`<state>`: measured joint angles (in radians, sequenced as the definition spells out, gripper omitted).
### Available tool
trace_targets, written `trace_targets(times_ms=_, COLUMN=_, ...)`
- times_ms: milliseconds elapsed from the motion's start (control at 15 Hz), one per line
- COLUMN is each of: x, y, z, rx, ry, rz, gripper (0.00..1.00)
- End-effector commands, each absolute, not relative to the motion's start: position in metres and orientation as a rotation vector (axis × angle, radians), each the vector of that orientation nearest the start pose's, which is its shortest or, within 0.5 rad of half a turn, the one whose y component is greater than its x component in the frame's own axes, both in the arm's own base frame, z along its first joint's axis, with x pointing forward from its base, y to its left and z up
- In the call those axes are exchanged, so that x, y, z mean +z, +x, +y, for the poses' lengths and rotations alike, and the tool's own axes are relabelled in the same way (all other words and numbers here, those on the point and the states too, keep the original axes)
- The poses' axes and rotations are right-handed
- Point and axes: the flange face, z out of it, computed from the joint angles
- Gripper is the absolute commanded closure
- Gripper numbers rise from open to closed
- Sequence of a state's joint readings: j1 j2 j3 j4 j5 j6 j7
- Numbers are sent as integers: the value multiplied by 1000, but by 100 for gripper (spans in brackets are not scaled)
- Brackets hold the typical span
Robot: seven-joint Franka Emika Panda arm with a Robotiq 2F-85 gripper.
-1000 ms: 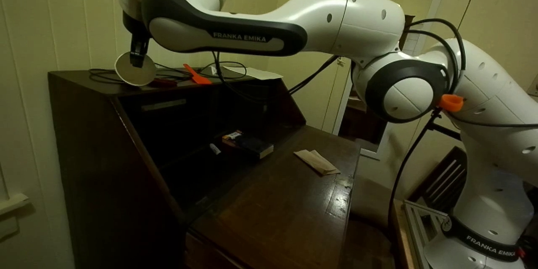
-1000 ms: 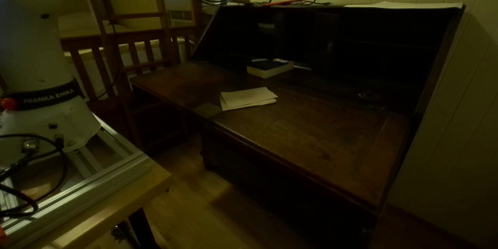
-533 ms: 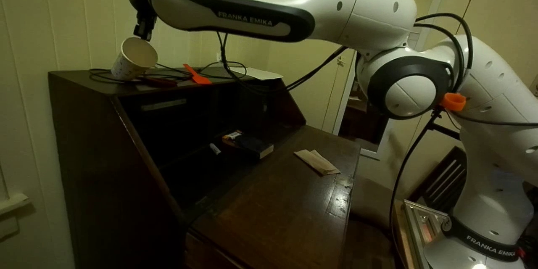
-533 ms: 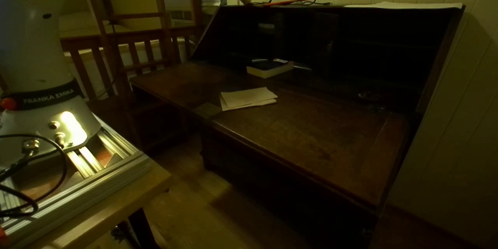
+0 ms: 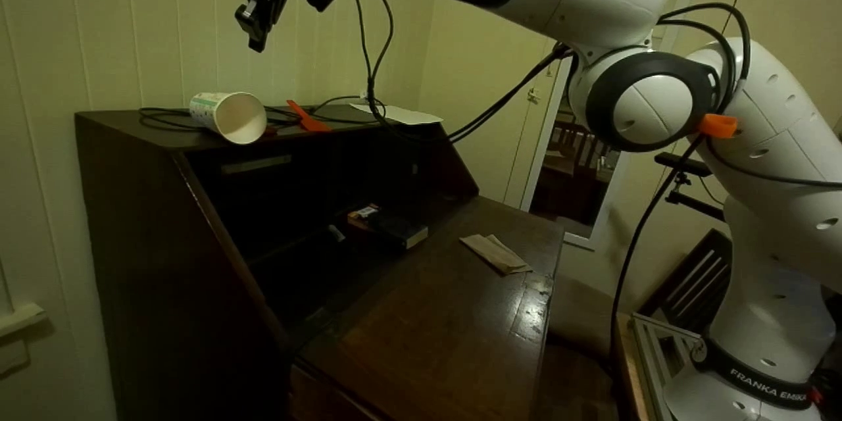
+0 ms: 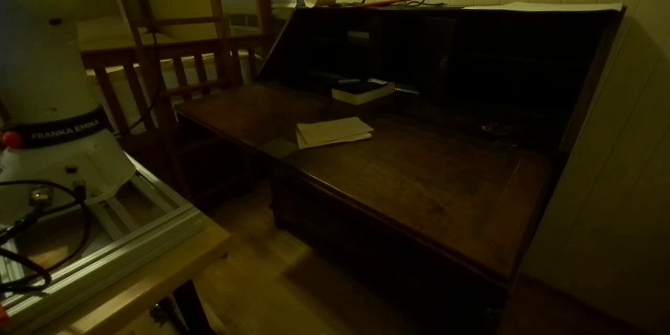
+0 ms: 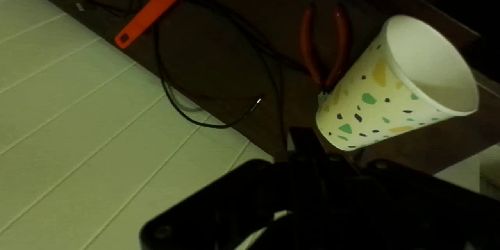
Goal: Pick up the cup from the top of the cabinet and put it on the cabinet
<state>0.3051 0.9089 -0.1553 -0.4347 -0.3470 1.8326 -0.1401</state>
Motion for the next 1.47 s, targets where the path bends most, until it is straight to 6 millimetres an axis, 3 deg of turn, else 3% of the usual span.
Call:
trace_targets(times_ms=0, x=589, y=746, z=192, rx=-736, ry=-3273, rz=-808, gripper=67)
trace_targets(times_ms=333, x=579, y=724, z=229, rx=-496, ry=-3157, rz=-1136, gripper=31)
trace_targets(times_ms=600, x=573, y=727, z=220, rx=-416, ry=-3045, rz=-1471, gripper=4)
trace_targets(times_ms=800, x=565, y=734, z=186, rx=-294, ry=-3008, rz=-1607, gripper=0)
trace_targets(times_ms=867, x=565, y=734, z=206, rx=-377, ry=-3056, rz=-1537, gripper=1)
trace_targets(times_ms=1000, x=561, y=739, z=187, rx=-336, ry=-3049, rz=-1572, gripper=0)
trace_targets(times_ms=1400, x=521, y=765, z=188, rx=-412, ry=-3199, rz=-1572, gripper=0)
